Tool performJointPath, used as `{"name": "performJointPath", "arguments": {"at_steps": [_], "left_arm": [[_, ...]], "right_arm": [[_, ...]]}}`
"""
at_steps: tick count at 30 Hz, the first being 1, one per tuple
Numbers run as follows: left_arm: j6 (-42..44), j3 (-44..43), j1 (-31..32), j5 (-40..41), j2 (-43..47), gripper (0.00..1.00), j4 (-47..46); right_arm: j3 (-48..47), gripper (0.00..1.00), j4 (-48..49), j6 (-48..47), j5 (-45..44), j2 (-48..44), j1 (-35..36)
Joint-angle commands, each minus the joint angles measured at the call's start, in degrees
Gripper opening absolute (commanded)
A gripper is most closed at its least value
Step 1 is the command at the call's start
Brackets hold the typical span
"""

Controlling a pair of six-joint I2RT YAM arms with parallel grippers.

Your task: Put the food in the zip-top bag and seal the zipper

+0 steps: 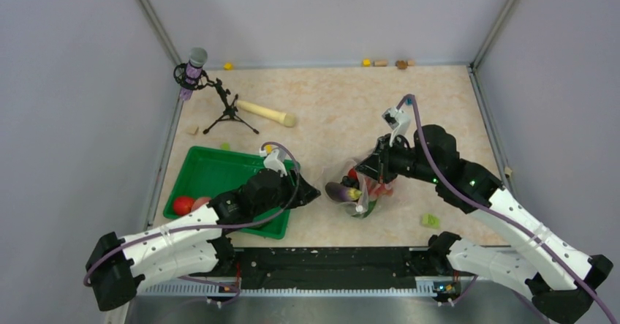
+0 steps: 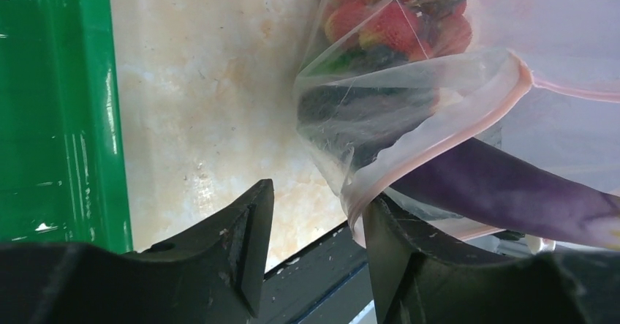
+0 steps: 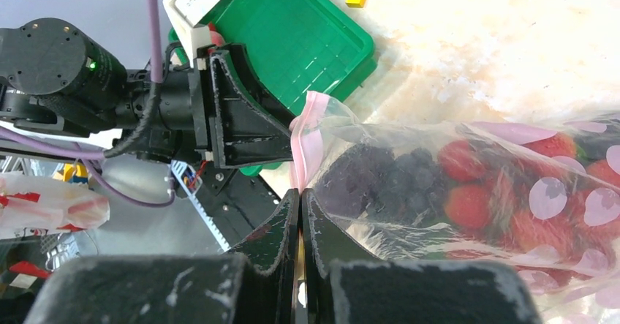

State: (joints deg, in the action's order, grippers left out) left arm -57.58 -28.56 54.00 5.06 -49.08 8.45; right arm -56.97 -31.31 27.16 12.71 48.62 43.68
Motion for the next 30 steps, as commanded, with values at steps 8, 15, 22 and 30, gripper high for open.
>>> {"name": "performJointPath", "arguments": {"at_steps": [8,15,22,30], "left_arm": [[-3.6,-3.3,0.1,-1.2,-6.9,0.18,-4.8],[0.0,-6.6,0.1,-0.7,-5.7,0.00,-4.6],[4.2,-14.0,0.1,-0.6,-3.1,0.00,-7.2],[15.2,-30.6,0.1,4.0,-6.3,0.00,-4.7]], "right_arm": [[-0.2,0.00,4.1,-0.6,-1.6,-1.3,-0.3],[-0.1,0.00,4.0,-0.8,-1.8,-1.4,-0.4],[-4.6,0.00,0.4,-0.7,-5.7,-0.2,-0.4],[-13.1,0.02,-8.6,1.9,-21.2,2.7,-0.4]]}}
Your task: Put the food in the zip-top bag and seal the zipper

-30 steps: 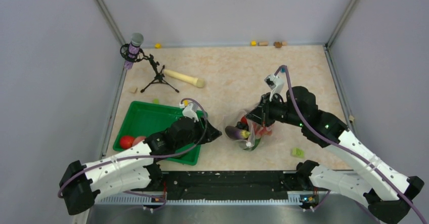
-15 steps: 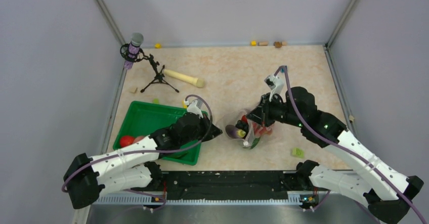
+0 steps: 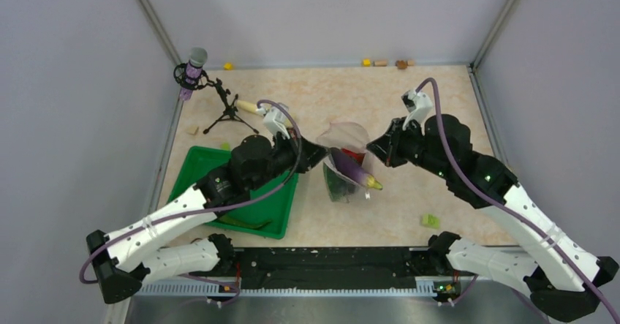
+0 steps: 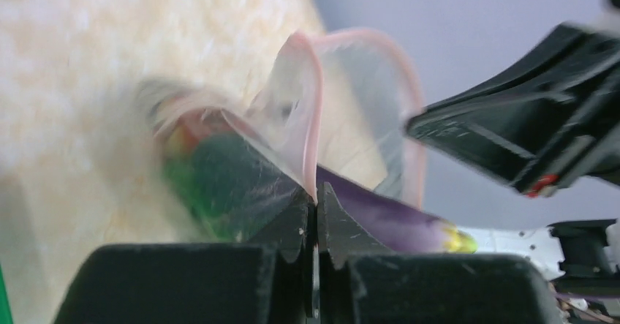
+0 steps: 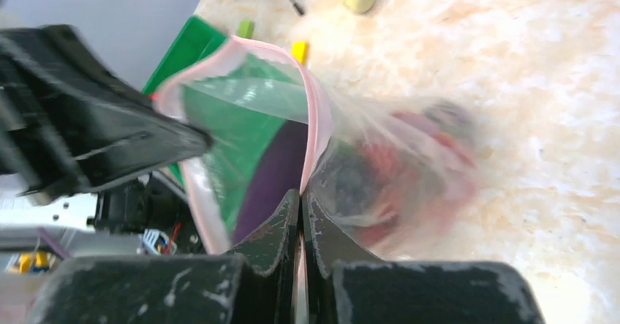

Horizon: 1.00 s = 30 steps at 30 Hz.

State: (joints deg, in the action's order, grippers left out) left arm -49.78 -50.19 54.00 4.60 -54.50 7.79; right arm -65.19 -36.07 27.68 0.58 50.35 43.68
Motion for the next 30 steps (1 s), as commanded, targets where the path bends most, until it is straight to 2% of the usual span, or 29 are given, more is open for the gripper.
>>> {"name": "performJointPath", "arguments": {"at_steps": [1,4,6,9,13,17,20,25,28,30], "left_arm": [[9.1,-11.3,0.1,6.5,-2.1,0.00,-2.5],[14.1,-20.1,-0.2,12.3,-6.8,0.00,3.7],[15.6,-23.4,-1.1,14.3,-10.3,0.00,5.0],[16.6,-26.8,-3.7,11.5,-15.7,0.00,7.0],[20.5,-29.5,-4.8,4.3,-23.1,0.00,9.5],[24.8,-30.7,-4.7,-7.0,-29.2,0.00,9.3],[25.7,-34.6,-4.8,-10.3,-34.6,0.00,12.1],[26.2,-35.0,-4.8,-10.5,-35.1,0.00,11.0],[27.4,-34.5,-4.8,-7.1,-32.0,0.00,10.9],[28.4,-34.1,-4.8,-3.5,-29.2,0.00,10.8]], "right_arm": [[-6.3,0.02,-5.2,1.5,-10.5,1.5,-0.4],[-13.0,0.02,-14.1,0.3,-17.6,4.8,-0.4],[-18.2,0.02,-21.5,0.0,-25.6,7.9,-0.4],[-20.7,0.01,-26.7,1.4,-33.0,11.2,-0.4],[-17.1,0.01,-25.1,1.0,-28.0,13.9,-0.4],[-16.1,0.01,-23.6,0.1,-23.4,16.8,-0.4],[-16.3,0.01,-21.8,-0.6,-20.9,17.7,-0.3],[-15.0,0.01,-17.6,-1.5,-18.3,15.7,-0.4],[-14.2,0.01,-17.6,-1.6,-24.4,13.4,-0.4],[-13.3,0.01,-18.7,-1.1,-31.7,11.7,-0.3]]}}
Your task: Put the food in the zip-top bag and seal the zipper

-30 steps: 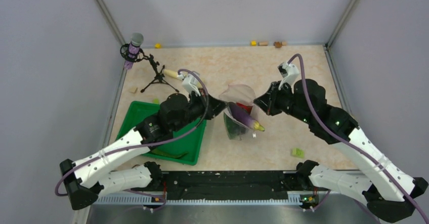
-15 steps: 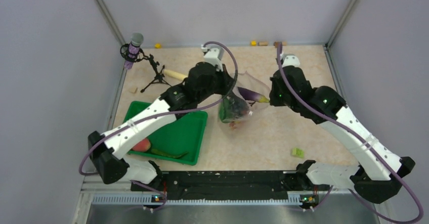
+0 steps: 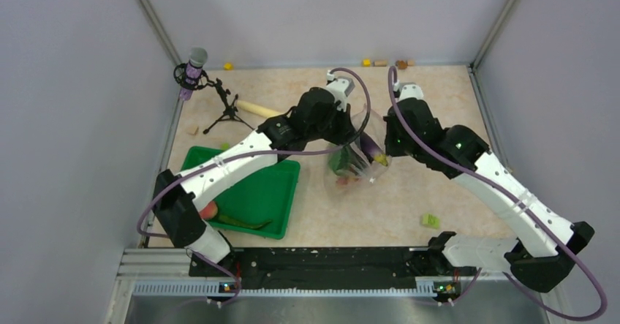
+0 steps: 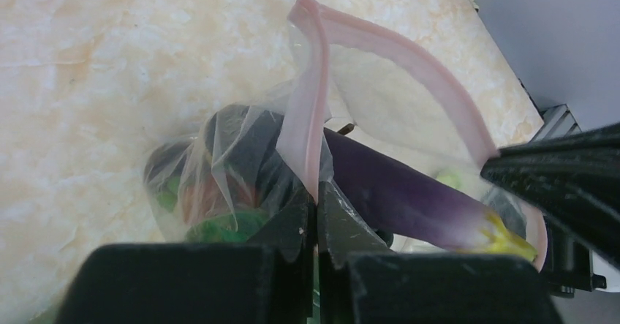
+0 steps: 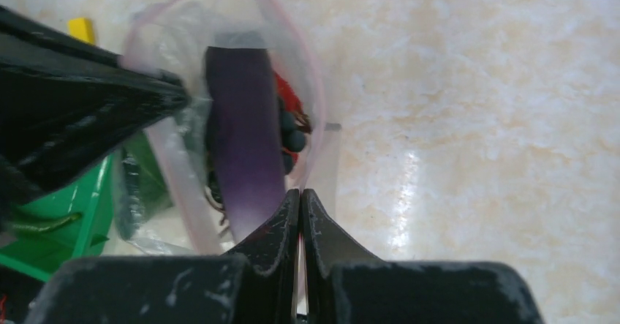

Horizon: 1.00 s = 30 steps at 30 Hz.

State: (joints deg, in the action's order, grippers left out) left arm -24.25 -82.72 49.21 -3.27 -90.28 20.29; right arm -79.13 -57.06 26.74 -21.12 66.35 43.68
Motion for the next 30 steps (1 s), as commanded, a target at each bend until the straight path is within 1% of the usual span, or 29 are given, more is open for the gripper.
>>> {"name": "performJointPath", "arguments": {"at_steps": [1,2,4,6,9,12,17,20,22,24,26,30], "left_arm": [[3.6,-1.5,-0.1,5.9,7.9,0.00,-1.8],[4.3,-1.9,-0.2,6.9,9.0,0.00,-1.4],[5.5,-2.9,-0.8,9.0,10.5,0.00,-0.2],[6.2,-5.6,-2.1,9.9,10.4,0.00,2.2],[6.5,-9.4,-4.9,8.2,9.2,0.00,4.1],[6.5,-12.7,-7.0,5.7,7.3,0.00,5.4],[8.2,-18.3,-7.5,3.8,4.5,0.00,7.0],[8.9,-20.3,-7.6,-2.9,1.6,0.00,7.8],[9.5,-20.2,-7.5,-7.9,0.1,0.00,7.6],[9.6,-18.9,-7.4,-13.5,-1.1,0.00,8.1],[9.6,-15.7,-7.0,-17.9,-1.3,0.00,7.3],[9.3,-10.2,-6.1,-21.0,-0.3,0.10,4.7]], "right_arm": [[0.9,0.01,1.3,0.5,-13.4,-5.0,-0.4],[0.9,0.01,0.2,1.1,-16.1,-5.7,-0.4],[0.8,0.01,-1.6,2.2,-18.6,-6.9,-0.4],[0.9,0.01,-2.3,2.3,-18.5,-8.6,-0.4],[1.6,0.01,-2.3,2.3,-18.2,-10.3,-0.5],[2.5,0.01,-1.3,1.6,-14.9,-10.9,-0.4],[4.9,0.00,4.0,-1.7,-8.3,-11.6,-0.4],[8.0,0.00,9.6,-3.4,-4.4,-12.6,-0.4],[11.4,0.00,14.9,-3.7,-2.5,-13.6,-0.4],[15.0,0.00,19.7,-3.4,-1.2,-14.8,-0.4],[17.7,0.00,22.8,-2.6,0.3,-15.8,-0.4],[21.7,0.00,26.1,-1.0,1.0,-18.3,-0.4]]}}
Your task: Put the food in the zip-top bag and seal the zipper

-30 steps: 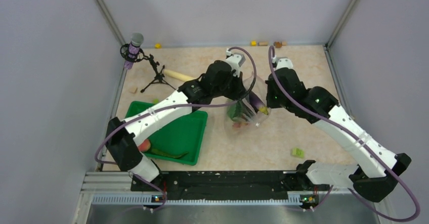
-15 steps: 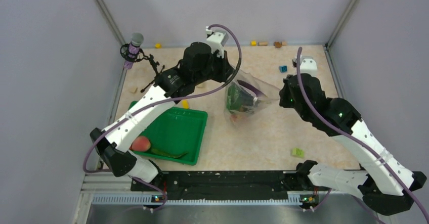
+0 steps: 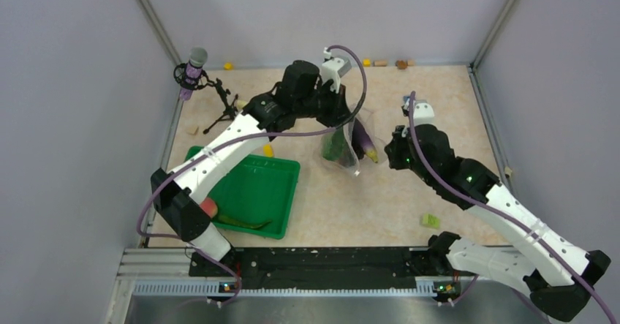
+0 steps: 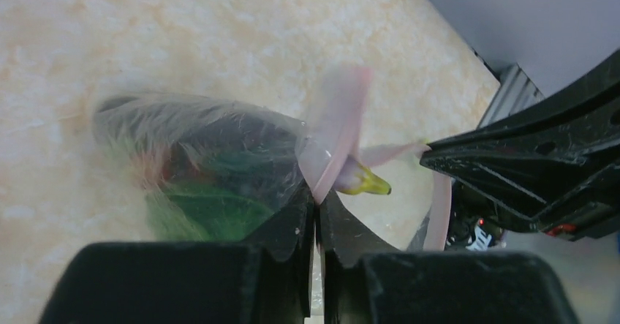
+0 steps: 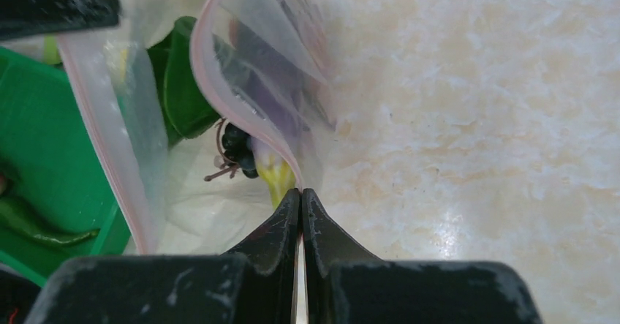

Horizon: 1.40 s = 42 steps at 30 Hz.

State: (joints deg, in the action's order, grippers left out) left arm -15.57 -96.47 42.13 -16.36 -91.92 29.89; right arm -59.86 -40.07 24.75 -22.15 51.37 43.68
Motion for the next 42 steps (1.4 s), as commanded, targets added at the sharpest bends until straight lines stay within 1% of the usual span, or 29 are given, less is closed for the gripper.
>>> {"name": "performJointPath", "arguments": {"at_steps": [1,4,6,7,9,10,11,12,15,16,19,21,25,27,28,31,32,33,34,35,38,42], "left_arm": [[0.3,4.6,1.2,-8.1,1.8,0.11,-5.2],[-0.4,8.2,1.9,-8.7,4.4,0.19,-6.9],[-0.7,11.2,2.7,-8.7,6.5,0.26,-8.3],[-1.1,12.8,2.9,-8.4,7.8,0.36,-9.3],[-2.1,15.7,3.3,-7.5,10.3,0.68,-11.2],[-2.8,16.7,3.4,-6.8,11.6,0.82,-11.7],[-3.3,17.7,3.4,-6.0,12.6,0.92,-11.9],[-3.9,18.6,3.5,-4.8,13.8,0.96,-11.8],[-5.4,23.0,3.5,-2.6,18.4,0.97,-11.6],[-6.5,25.7,3.5,-1.6,20.1,0.97,-12.0],[-10.1,33.3,3.5,5.8,26.6,0.97,-14.9],[-13.1,36.7,3.5,14.3,30.5,0.97,-14.4],[-18.6,41.6,3.5,29.5,37.0,0.97,-9.2],[-20.8,43.7,3.5,38.9,39.0,0.97,-6.5],[-22.7,44.3,3.4,44.1,39.4,0.97,-4.3],[-33.1,44.1,3.2,59.9,38.0,0.97,8.2],[-37.1,43.8,2.7,64.5,37.0,0.97,12.6],[-40.6,43.7,1.6,67.5,36.0,0.97,15.9],[-43.4,43.8,-0.3,69.1,34.9,0.97,18.6],[-44.8,44.2,-2.7,69.0,33.9,0.97,19.7],[-43.4,46.9,-10.2,65.6,31.7,0.97,16.6],[-43.8,48.8,-15.3,65.9,29.5,0.97,15.3]], "right_arm": [[3.8,0.00,10.4,1.2,1.7,-4.5,-0.4],[7.4,0.00,13.1,2.2,-0.7,-8.4,-0.4],[9.1,0.00,13.5,3.3,-2.6,-11.2,-0.4],[10.0,0.00,13.7,3.9,-3.0,-12.7,-0.4],[12.1,0.00,14.7,4.6,-3.5,-15.3,-0.4],[13.2,0.00,15.4,4.8,-3.5,-16.6,-0.5],[14.3,0.00,15.8,4.9,-3.1,-17.7,-0.4],[14.9,0.00,15.9,5.0,-2.6,-18.3,-0.4],[16.7,0.00,16.2,4.9,-0.7,-19.4,-0.5],[17.2,0.00,16.5,4.8,0.0,-19.8,-0.4],[17.8,0.00,17.2,4.2,2.1,-20.5,-0.5],[18.1,0.00,17.2,3.6,3.2,-20.5,-0.4],[18.6,0.00,17.0,3.1,3.6,-20.3,-0.5],[18.3,0.00,16.4,2.9,3.6,-20.4,-0.4],[18.3,0.00,16.4,2.8,3.5,-20.5,-0.4],[18.3,0.00,16.3,2.6,2.8,-20.7,-0.4],[18.3,0.00,16.2,2.6,2.6,-20.6,-0.4],[18.4,0.00,16.2,2.5,2.5,-20.6,-0.4],[18.4,0.00,16.2,2.5,2.4,-20.6,-0.4],[18.5,0.00,16.2,2.4,2.1,-20.6,-0.4],[18.2,0.00,16.1,2.4,2.0,-20.4,-0.4],[18.3,0.00,16.2,2.3,1.7,-20.3,-0.4]]}}
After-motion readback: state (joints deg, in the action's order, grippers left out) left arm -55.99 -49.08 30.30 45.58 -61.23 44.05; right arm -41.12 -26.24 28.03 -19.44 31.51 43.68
